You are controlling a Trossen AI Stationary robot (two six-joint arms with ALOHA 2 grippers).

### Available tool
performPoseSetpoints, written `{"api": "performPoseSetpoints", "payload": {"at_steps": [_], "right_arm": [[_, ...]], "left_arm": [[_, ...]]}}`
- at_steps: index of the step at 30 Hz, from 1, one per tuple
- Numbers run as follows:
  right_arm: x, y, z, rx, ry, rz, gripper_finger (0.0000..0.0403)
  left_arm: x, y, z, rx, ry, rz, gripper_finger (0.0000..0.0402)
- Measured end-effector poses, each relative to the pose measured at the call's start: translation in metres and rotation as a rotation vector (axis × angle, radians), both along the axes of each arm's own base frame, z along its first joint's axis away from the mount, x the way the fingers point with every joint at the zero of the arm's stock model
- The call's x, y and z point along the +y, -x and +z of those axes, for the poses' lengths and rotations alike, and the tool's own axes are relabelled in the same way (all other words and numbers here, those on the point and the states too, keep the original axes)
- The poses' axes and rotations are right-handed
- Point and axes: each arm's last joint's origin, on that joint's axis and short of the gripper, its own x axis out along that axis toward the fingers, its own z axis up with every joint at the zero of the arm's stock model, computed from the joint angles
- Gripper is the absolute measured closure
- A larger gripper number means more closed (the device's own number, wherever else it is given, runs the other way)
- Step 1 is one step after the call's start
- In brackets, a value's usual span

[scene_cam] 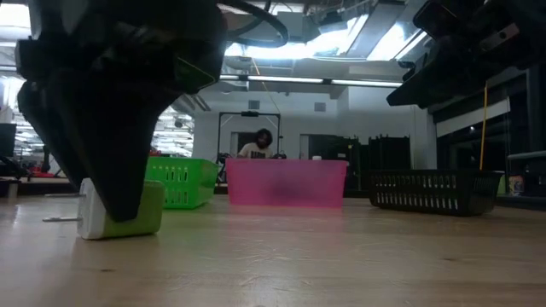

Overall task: Pick and place items into bin
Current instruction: Put the green charger adapter into the green bin

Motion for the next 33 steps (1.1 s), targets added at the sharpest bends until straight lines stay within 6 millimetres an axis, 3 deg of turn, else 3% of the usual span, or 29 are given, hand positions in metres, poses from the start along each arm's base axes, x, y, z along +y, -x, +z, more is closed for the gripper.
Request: {"api": "performPoseSetpoints", "payload": {"at_steps": [4, 21, 28, 33], "right_arm": [[0.000, 0.000, 0.000, 0.000, 0.000, 0.000, 0.0398], [0.000, 0.000, 0.000, 0.001, 0.000, 0.000, 0.0398], [0.000, 0.000, 0.000, 0.001, 0.000, 0.000, 0.0398], [0.000, 0.000, 0.000, 0.000, 0.000, 0.000, 0.0398]], "left_arm": [[0.000, 0.000, 0.006, -0.012, 0.003, -0.037, 0.0259], [-0.008, 0.018, 0.054, -0.138, -0.088, -0.396, 0.0258], [-0.006, 0.026, 0.074, -0.199, -0.158, -0.466, 0.0258], [-0.005, 0.025, 0.078, -0.230, -0.221, -0.496, 0.0258]]}}
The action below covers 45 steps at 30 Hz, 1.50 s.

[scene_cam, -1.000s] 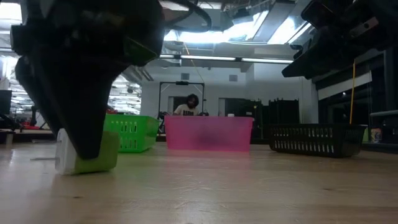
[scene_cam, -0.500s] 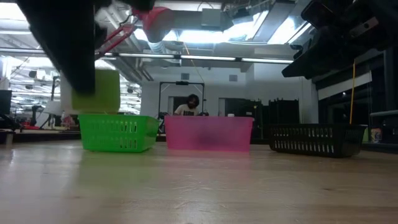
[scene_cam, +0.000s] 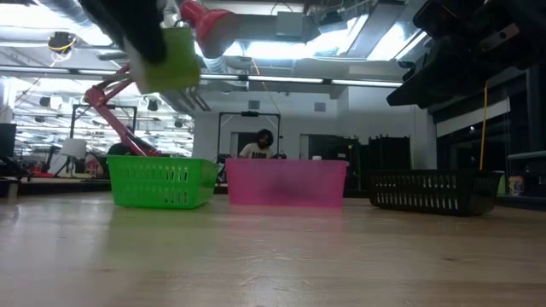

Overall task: Pick and place items into bin
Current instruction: Put the green charger adapter into the green bin

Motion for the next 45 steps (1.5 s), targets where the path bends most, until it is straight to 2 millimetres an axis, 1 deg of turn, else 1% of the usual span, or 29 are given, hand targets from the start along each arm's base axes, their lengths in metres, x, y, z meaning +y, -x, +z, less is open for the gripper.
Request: {"api": "performPoseSetpoints", "payload": {"at_steps": [2, 4, 8, 10, 13, 16, 20, 25, 31, 40, 45], "right_arm": [[0.000, 0.000, 0.000, 0.001, -0.002, 0.004, 0.0398], [0.001, 0.000, 0.000, 0.004, -0.011, 0.021, 0.0398], [0.001, 0.000, 0.000, 0.006, -0.018, 0.024, 0.0398], [0.001, 0.000, 0.000, 0.007, -0.022, 0.028, 0.0398], [0.001, 0.000, 0.000, 0.010, -0.043, 0.028, 0.0398], [0.002, 0.000, -0.001, 0.014, -0.041, 0.028, 0.0398], [0.002, -0.002, -0.007, 0.038, -0.032, 0.027, 0.0398], [0.004, -0.007, -0.011, 0.031, -0.029, 0.031, 0.0398], [0.006, -0.012, -0.008, -0.032, 0.014, 0.065, 0.0398], [0.007, -0.015, 0.001, -0.134, 0.001, 0.071, 0.0398], [0.007, -0.015, 0.001, -0.131, 0.003, 0.071, 0.0398]], "left_arm": [[-0.002, -0.003, -0.001, -0.037, 0.002, -0.024, 0.0258], [-0.004, -0.006, -0.007, -0.080, 0.010, -0.070, 0.0258], [-0.003, -0.007, -0.014, -0.108, 0.003, -0.112, 0.0258], [0.000, -0.004, -0.017, -0.106, -0.028, -0.111, 0.0258], [0.002, 0.001, -0.012, -0.163, -0.046, -0.108, 0.0258], [0.005, 0.009, -0.007, -0.200, -0.028, -0.117, 0.0258], [0.011, 0.017, -0.008, -0.264, -0.007, -0.140, 0.0258], [0.027, 0.030, -0.015, -0.278, -0.012, -0.137, 0.0258], [0.047, 0.044, -0.014, -0.295, -0.037, -0.151, 0.0258], [0.081, 0.065, -0.007, -0.326, -0.051, -0.171, 0.0258], [0.097, 0.074, 0.000, -0.357, -0.083, -0.213, 0.0258]]}}
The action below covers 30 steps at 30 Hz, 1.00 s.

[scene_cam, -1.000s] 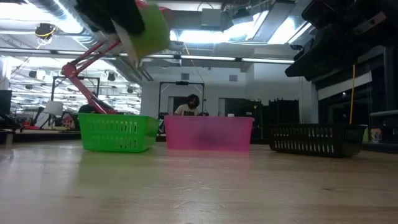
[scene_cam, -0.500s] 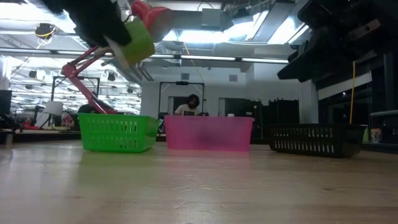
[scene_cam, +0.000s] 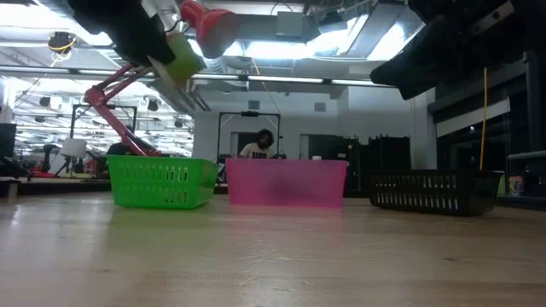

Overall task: Pick and place items into bin
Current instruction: Put the green charger adapter into the green bin

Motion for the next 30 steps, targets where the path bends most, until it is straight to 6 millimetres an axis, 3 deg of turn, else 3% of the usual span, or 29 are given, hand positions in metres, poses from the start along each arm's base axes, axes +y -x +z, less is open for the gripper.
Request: {"api": "performPoseSetpoints", "payload": {"at_steps": [22, 30], "right_arm": [[0.000, 0.000, 0.000, 0.001, 0.004, 0.000, 0.0398], [0.000, 0.000, 0.000, 0.004, 0.005, 0.000, 0.0398]], "left_arm": [[0.055, -0.011, 0.008, 0.015, -0.018, -0.084, 0.0258], [0.075, 0.004, 0.015, 0.075, -0.011, -0.030, 0.0258]]}}
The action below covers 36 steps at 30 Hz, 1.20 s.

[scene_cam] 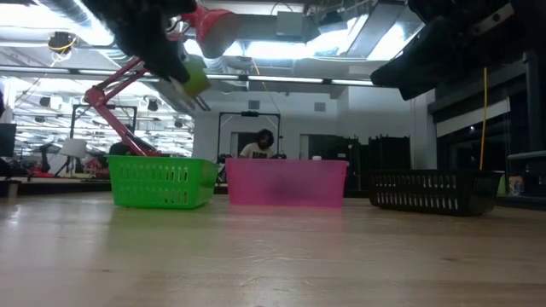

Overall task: Pick and place items into bin
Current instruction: Put the green charger adapter into the green bin

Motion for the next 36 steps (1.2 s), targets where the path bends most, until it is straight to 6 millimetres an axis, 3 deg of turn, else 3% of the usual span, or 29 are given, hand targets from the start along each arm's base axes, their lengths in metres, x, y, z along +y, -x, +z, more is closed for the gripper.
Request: {"api": "performPoseSetpoints", "payload": {"at_steps": [6, 13, 36], "right_arm": [[0.000, 0.000, 0.000, 0.002, 0.001, 0.000, 0.0398], [0.000, 0.000, 0.000, 0.004, 0.002, 0.000, 0.0398], [0.000, 0.000, 0.000, 0.004, 0.002, 0.000, 0.0398]], "left_arm": [[0.014, 0.011, 0.005, 0.023, 0.007, 0.068, 0.0258], [0.026, 0.013, -0.006, 0.147, 0.015, 0.116, 0.0258], [0.025, -0.011, -0.051, 0.364, -0.005, 0.084, 0.0258]]}}
